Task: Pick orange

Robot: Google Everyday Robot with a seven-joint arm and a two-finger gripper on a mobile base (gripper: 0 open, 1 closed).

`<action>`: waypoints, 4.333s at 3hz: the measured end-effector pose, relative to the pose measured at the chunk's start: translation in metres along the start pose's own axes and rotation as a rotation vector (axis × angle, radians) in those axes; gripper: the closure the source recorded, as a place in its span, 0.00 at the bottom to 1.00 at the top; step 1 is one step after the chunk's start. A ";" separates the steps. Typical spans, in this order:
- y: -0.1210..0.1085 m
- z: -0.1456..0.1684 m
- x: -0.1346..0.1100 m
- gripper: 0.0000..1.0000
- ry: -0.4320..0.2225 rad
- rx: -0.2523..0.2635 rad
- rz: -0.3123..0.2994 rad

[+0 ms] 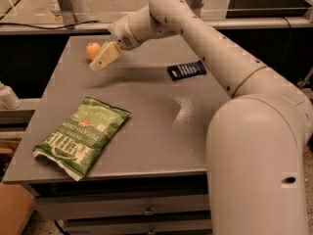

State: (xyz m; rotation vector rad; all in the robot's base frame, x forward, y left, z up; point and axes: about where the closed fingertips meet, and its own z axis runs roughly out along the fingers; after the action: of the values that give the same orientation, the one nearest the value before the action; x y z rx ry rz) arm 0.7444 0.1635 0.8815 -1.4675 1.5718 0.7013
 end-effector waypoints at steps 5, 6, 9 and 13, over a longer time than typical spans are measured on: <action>-0.032 0.038 0.021 0.41 0.055 0.073 0.122; -0.030 0.034 0.018 0.63 0.041 0.076 0.143; -0.027 -0.020 0.013 1.00 0.006 0.117 0.187; 0.013 -0.139 0.031 1.00 -0.018 0.023 0.146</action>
Offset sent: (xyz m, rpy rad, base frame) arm 0.0364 0.0247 -0.0306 -0.0633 0.0006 -0.0724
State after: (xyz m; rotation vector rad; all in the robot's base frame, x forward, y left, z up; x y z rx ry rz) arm 0.7043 0.0317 0.9199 -1.3357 1.6801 0.7752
